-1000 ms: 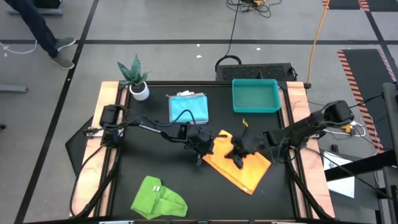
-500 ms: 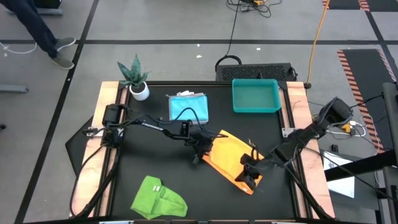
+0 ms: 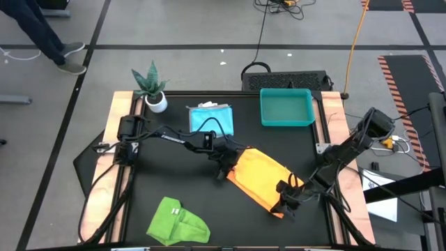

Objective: Fold microfiber towels
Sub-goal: Fold the yellow microfiber towel

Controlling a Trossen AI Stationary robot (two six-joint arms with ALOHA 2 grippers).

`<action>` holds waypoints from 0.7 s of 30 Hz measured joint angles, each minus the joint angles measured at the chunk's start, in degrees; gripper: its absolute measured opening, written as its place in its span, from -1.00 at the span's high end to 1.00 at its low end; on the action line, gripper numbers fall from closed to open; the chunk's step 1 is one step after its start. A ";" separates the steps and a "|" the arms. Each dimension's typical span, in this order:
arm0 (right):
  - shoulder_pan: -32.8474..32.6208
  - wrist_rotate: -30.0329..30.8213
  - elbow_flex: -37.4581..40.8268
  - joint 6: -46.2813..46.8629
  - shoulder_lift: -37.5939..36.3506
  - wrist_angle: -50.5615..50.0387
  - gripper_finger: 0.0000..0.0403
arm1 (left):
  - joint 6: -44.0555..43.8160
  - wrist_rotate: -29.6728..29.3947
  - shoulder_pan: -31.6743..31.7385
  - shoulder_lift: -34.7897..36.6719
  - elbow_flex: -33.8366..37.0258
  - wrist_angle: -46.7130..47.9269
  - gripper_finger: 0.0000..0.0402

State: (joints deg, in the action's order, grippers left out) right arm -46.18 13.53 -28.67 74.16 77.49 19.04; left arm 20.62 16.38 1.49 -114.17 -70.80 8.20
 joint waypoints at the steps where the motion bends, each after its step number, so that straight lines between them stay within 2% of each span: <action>1: -0.50 -0.19 0.00 -0.17 0.00 0.10 1.00 | 0.20 0.13 0.04 -0.02 0.04 0.75 0.24; 7: -2.07 -4.55 0.00 -1.42 -0.02 0.39 1.00 | 0.80 0.03 -0.13 0.09 -0.01 0.26 0.24; 10: -2.98 -4.64 -0.02 -3.88 -0.02 -0.67 0.95 | 0.26 -0.07 -0.01 0.03 -0.01 -0.15 0.24; 16: -3.88 -4.75 -0.04 -12.22 -0.02 -0.97 0.68 | -1.44 0.20 -0.26 -1.27 -0.11 -3.25 0.24; 21: -3.88 -4.77 -0.04 -18.40 -0.04 -1.00 0.41 | -1.78 0.54 -0.49 -1.48 0.00 -2.31 0.24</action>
State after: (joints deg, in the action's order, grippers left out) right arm -50.06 8.75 -28.71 55.76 77.45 18.03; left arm 18.85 16.92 0.99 -115.65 -70.80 5.88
